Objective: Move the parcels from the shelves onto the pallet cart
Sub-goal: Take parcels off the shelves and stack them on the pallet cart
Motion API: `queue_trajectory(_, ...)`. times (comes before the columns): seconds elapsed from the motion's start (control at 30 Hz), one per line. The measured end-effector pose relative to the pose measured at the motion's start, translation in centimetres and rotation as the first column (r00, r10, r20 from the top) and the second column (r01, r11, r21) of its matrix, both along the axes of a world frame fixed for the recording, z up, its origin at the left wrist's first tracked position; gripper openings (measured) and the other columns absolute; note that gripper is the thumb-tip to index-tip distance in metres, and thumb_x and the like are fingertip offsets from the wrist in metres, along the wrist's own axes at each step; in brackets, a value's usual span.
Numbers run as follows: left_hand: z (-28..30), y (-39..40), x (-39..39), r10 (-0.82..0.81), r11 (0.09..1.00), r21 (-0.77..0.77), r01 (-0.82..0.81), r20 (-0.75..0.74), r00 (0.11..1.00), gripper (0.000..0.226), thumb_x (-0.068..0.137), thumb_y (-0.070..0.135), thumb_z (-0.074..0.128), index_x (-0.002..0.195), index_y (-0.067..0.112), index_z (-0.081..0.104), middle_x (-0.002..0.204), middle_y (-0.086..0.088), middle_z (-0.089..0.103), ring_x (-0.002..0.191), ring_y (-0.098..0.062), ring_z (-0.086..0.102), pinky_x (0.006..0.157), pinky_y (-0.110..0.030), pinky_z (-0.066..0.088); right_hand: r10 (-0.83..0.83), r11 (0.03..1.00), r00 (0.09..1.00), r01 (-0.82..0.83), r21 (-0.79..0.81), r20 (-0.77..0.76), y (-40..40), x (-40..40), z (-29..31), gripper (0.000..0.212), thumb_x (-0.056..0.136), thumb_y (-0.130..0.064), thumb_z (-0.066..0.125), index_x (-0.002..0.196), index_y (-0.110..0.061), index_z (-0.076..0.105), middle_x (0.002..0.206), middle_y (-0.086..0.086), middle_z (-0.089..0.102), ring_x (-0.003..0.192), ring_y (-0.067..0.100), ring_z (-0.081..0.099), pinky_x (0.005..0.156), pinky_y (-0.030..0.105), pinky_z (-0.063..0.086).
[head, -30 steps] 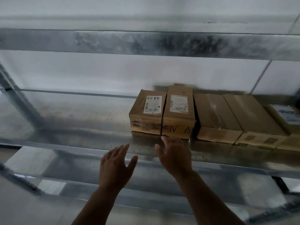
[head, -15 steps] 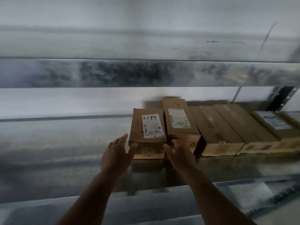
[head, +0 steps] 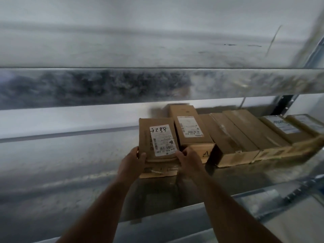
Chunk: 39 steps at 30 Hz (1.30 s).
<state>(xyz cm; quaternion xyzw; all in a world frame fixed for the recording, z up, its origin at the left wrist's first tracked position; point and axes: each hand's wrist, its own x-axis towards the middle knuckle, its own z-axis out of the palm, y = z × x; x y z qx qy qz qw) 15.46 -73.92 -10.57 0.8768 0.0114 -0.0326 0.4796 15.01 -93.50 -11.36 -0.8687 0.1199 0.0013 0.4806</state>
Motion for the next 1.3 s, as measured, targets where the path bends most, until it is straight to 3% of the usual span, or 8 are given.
queue_trajectory(0.17, 0.3, 0.2, -1.7, 0.027, 0.981, -0.19, -0.033, -0.036, 0.999, 0.056, 0.096, 0.01, 0.046, 0.146, 0.017, 0.023, 0.13, -0.012, 0.054, 0.114, -0.03, 0.056, 0.092, -0.044, 0.05, 0.114, 0.974, 0.993, -0.119, 0.193, 0.038, 0.0, -1.6, 0.2, 0.012, 0.096, -0.021, 0.05, 0.106, -0.029, 0.05, 0.098, -0.009, 0.059, 0.093, 0.009, 0.06, 0.083, 0.031, 0.053)
queue_trajectory(0.37, 0.4, 0.2, -5.8, 0.053, 0.972, -0.234, -0.032, 0.087, 0.995, 0.054, 0.093, -0.002, 0.044, 0.136, 0.031, 0.037, 0.114, -0.002, 0.059, 0.1, -0.019, 0.061, 0.079, -0.033, 0.055, 0.249, 0.948, 0.96, -0.269, 0.171, 0.131, 0.0, -4.4, 0.7, 0.034, 0.099, -0.015, 0.044, 0.132, -0.021, 0.043, 0.118, -0.004, 0.06, 0.108, 0.01, 0.059, 0.088, 0.027, 0.052)
queue_trajectory(0.5, 0.9, 0.5, -8.6, 0.065, 0.974, -0.225, -0.019, 0.2, 0.978, 0.056, 0.093, -0.001, 0.045, 0.125, 0.043, 0.034, 0.108, 0.012, 0.057, 0.095, -0.006, 0.059, 0.07, -0.018, 0.052, 0.272, 0.93, 0.938, -0.313, 0.191, 0.212, 0.1, -6.3, 1.4, 0.027, 0.099, -0.016, 0.044, 0.124, -0.024, 0.047, 0.112, -0.009, 0.062, 0.101, 0.005, 0.062, 0.072, 0.015, 0.052)
queue_trajectory(0.67, 2.5, 0.4, -11.4, 0.089, 0.974, -0.227, -0.017, 0.313, 0.946, 0.056, 0.093, 0.0, 0.046, 0.131, 0.041, 0.034, 0.12, 0.006, 0.058, 0.107, -0.014, 0.058, 0.086, -0.037, 0.052, 0.299, 0.94, 0.892, -0.337, 0.059, 0.338, -0.4, -8.2, 3.0, 0.028, 0.098, -0.021, 0.045, 0.126, -0.025, 0.048, 0.097, -0.022, 0.057, 0.082, -0.016, 0.056, 0.06, 0.003, 0.045)
queue_trajectory(0.83, 3.7, -1.4, -13.0, 0.076, 0.986, -0.164, -0.015, 0.369, 0.926, 0.055, 0.093, 0.004, 0.048, 0.131, 0.041, 0.036, 0.111, 0.021, 0.057, 0.102, -0.004, 0.058, 0.078, -0.016, 0.049, 0.289, 0.932, 0.872, -0.351, 0.092, 0.396, -2.4, -10.4, 4.4, 0.027, 0.098, -0.019, 0.046, 0.122, -0.03, 0.049, 0.11, -0.013, 0.06, 0.097, -0.003, 0.06, 0.078, 0.017, 0.052)
queue_trajectory(0.97, 4.1, -3.9, -13.8, 0.025, 0.984, -0.17, 0.043, 0.378, 0.925, 0.055, 0.093, 0.006, 0.048, 0.138, 0.036, 0.036, 0.113, 0.019, 0.057, 0.108, -0.01, 0.057, 0.082, -0.022, 0.051, 0.26, 0.945, 0.869, -0.318, 0.072, 0.421, -5.4, -12.3, 5.1, 0.027, 0.098, -0.02, 0.046, 0.12, -0.034, 0.048, 0.11, -0.014, 0.06, 0.094, -0.008, 0.06, 0.074, 0.014, 0.051)
queue_trajectory(1.13, 4.6, -8.1, -14.6, -0.038, 0.984, -0.145, 0.1, 0.376, 0.926, 0.059, 0.092, 0.003, 0.05, 0.129, 0.046, 0.033, 0.113, 0.017, 0.057, 0.107, -0.012, 0.058, 0.084, -0.024, 0.052, 0.219, 0.962, 0.871, -0.267, 0.051, 0.44, -9.7, -14.6, 4.9, 0.032, 0.099, -0.021, 0.045, 0.131, -0.024, 0.047, 0.121, -0.004, 0.062, 0.107, 0.007, 0.061, 0.086, 0.029, 0.055)
queue_trajectory(1.3, 4.4, -13.3, -15.3, -0.118, 0.977, -0.123, 0.171, 0.353, 0.928, 0.055, 0.093, 0.005, 0.049, 0.136, 0.036, 0.034, 0.126, 0.002, 0.055, 0.107, -0.013, 0.055, 0.088, -0.03, 0.049, 0.126, 0.983, 0.869, -0.173, 0.056, 0.478, -14.1, -17.7, 4.7, 0.026, 0.099, -0.016, 0.045, 0.113, -0.038, 0.048, 0.108, -0.017, 0.062, 0.099, -0.009, 0.06, 0.078, 0.014, 0.052)
